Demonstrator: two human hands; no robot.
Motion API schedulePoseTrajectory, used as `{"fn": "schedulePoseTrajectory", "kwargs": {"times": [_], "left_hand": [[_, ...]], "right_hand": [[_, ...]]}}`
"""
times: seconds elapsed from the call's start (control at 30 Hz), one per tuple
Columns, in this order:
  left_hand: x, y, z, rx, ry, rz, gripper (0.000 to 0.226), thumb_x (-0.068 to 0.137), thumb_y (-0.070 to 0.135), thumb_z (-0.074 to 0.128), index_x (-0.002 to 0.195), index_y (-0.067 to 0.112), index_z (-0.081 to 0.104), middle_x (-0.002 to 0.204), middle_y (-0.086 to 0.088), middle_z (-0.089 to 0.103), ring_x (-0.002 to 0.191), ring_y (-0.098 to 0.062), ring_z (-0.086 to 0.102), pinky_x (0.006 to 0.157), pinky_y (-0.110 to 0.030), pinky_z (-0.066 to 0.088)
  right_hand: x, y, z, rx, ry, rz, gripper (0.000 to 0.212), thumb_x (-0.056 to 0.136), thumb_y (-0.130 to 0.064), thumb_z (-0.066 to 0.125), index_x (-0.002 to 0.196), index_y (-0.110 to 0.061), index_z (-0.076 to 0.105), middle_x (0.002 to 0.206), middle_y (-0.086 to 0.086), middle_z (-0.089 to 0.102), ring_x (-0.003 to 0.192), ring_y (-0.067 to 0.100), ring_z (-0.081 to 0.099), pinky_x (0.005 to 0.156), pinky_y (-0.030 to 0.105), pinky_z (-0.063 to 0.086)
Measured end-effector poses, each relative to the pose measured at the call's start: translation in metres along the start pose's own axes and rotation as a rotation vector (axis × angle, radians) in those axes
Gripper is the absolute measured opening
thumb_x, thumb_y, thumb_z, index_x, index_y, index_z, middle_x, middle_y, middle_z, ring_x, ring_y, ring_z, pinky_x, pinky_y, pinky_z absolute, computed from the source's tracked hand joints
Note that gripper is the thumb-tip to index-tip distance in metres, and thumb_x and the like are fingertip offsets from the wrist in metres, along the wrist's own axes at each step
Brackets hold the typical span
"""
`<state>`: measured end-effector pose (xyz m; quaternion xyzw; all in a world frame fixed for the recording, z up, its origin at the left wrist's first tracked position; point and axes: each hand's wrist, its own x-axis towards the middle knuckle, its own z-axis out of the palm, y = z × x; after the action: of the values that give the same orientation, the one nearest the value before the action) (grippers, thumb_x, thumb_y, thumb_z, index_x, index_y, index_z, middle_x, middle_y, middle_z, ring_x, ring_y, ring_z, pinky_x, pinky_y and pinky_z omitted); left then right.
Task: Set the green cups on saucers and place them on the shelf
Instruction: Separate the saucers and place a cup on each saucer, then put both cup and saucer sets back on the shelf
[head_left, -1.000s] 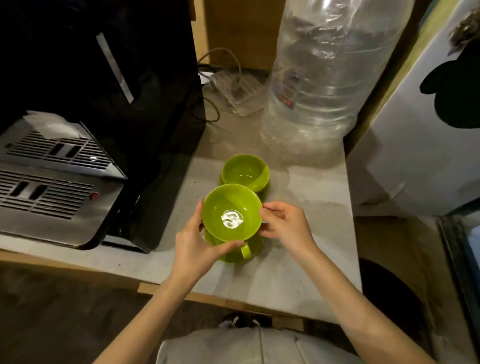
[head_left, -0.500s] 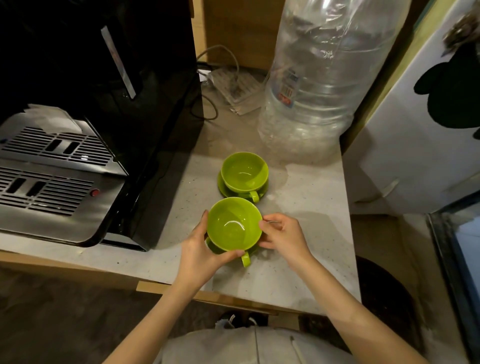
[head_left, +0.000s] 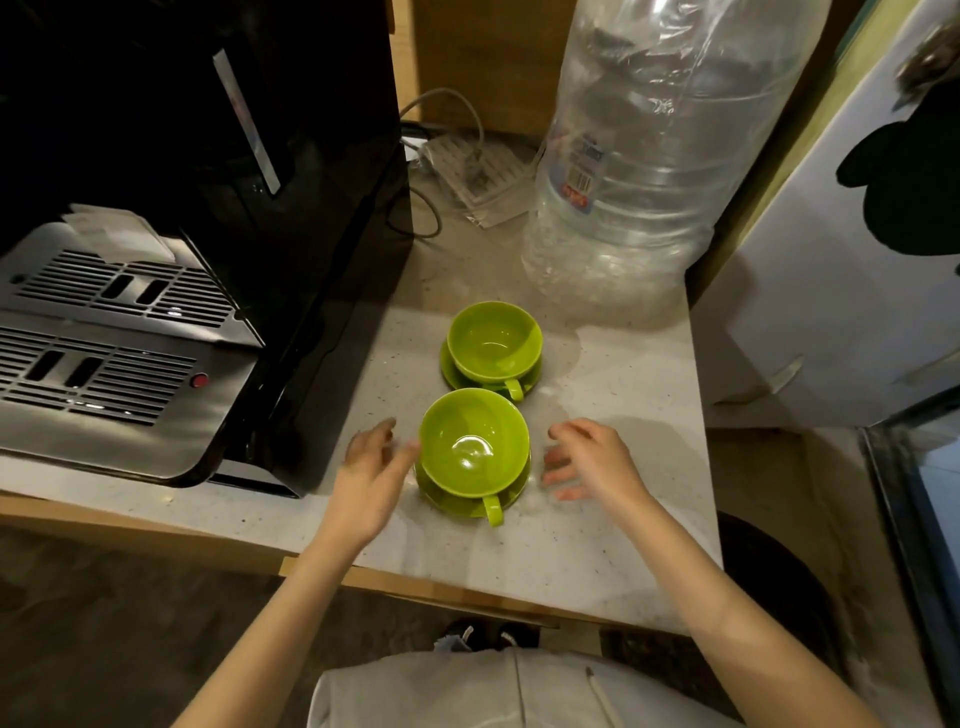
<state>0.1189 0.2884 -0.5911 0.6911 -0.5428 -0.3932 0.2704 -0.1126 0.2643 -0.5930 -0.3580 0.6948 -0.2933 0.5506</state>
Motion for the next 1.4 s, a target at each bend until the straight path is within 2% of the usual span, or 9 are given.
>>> {"fn": "schedulePoseTrajectory", "kwargs": {"times": [0.07,0.13,0.3,0.53,0.77,0.9,1.0,1.27,1.4], "left_hand": [[0.005,0.004,-0.006,-0.109,-0.065,-0.157,0.035,0.092,0.025,0.044,0.121,0.006,0.049,0.099,-0.019,0.065,0.084,-0.027,0.065,0.074,-0.041,0.056],[0.006,0.007,-0.008,-0.251,-0.221,-0.276,0.025,0.093,0.023,0.042,0.112,0.010,0.051,0.082,-0.020,0.067,0.059,-0.020,0.069,0.055,-0.031,0.058],[0.009,0.005,-0.001,-0.243,-0.270,-0.251,0.019,0.089,0.015,0.052,0.108,0.014,0.049,0.072,-0.019,0.068,0.047,-0.011,0.067,0.051,-0.023,0.057],[0.007,-0.005,0.002,-0.282,-0.266,-0.209,0.026,0.077,0.002,0.065,0.092,0.018,0.051,0.050,-0.005,0.070,0.044,-0.013,0.066,0.051,-0.026,0.059],[-0.007,-0.014,-0.007,-0.419,-0.359,-0.216,0.034,0.071,0.008,0.069,0.100,0.012,0.052,0.057,-0.011,0.073,0.046,-0.016,0.067,0.049,-0.024,0.058],[-0.010,-0.003,-0.022,-0.514,-0.375,-0.172,0.041,0.066,0.011,0.070,0.104,0.015,0.054,0.063,-0.011,0.074,0.054,-0.018,0.070,0.053,-0.024,0.058],[-0.007,0.020,-0.036,-0.565,-0.357,-0.071,0.048,0.061,0.019,0.071,0.107,0.022,0.056,0.065,-0.009,0.075,0.059,-0.017,0.071,0.056,-0.021,0.057],[0.013,0.118,-0.061,-0.811,-0.349,0.120,0.041,0.066,0.015,0.064,0.106,0.021,0.056,0.064,-0.010,0.074,0.055,-0.014,0.070,0.047,-0.016,0.054],[0.022,0.182,-0.073,-0.873,-0.340,0.245,0.032,0.066,0.018,0.061,0.098,0.018,0.061,0.062,-0.005,0.074,0.052,-0.009,0.069,0.045,-0.014,0.053]], "right_hand": [[0.001,0.000,0.001,-0.038,-0.081,0.085,0.022,0.090,-0.026,0.048,0.105,-0.011,0.055,0.083,0.013,0.066,0.062,0.026,0.070,0.048,0.031,0.056],[0.000,0.001,0.006,-0.047,-0.142,0.128,0.021,0.090,-0.023,0.049,0.105,-0.010,0.055,0.082,0.015,0.067,0.062,0.027,0.071,0.051,0.033,0.059],[0.001,0.006,0.018,-0.063,-0.174,0.117,0.018,0.089,-0.010,0.048,0.107,-0.010,0.049,0.088,0.019,0.067,0.053,0.023,0.070,0.047,0.031,0.058],[0.004,0.012,0.023,-0.111,-0.120,0.058,0.021,0.083,0.004,0.053,0.084,-0.017,0.049,0.088,0.019,0.067,0.055,0.026,0.071,0.048,0.033,0.058],[-0.005,0.017,0.021,-0.101,-0.169,0.028,0.020,0.081,0.004,0.057,0.083,-0.016,0.052,0.078,0.013,0.067,0.052,0.022,0.070,0.050,0.031,0.059],[-0.018,0.000,0.014,-0.009,-0.194,-0.040,0.015,0.081,0.003,0.058,0.088,-0.010,0.053,0.060,0.007,0.068,0.048,0.021,0.069,0.048,0.030,0.058],[-0.030,-0.027,0.006,0.124,-0.194,-0.144,0.012,0.082,0.003,0.058,0.086,-0.007,0.053,0.047,0.002,0.067,0.043,0.019,0.067,0.042,0.026,0.054],[-0.065,-0.127,-0.032,0.388,-0.161,-0.426,0.008,0.083,0.003,0.056,0.082,-0.005,0.054,0.051,0.003,0.069,0.044,0.019,0.067,0.042,0.024,0.055],[-0.082,-0.182,-0.055,0.481,-0.140,-0.535,0.007,0.085,0.000,0.054,0.092,0.000,0.051,0.052,0.006,0.071,0.045,0.021,0.068,0.040,0.021,0.053]]}}
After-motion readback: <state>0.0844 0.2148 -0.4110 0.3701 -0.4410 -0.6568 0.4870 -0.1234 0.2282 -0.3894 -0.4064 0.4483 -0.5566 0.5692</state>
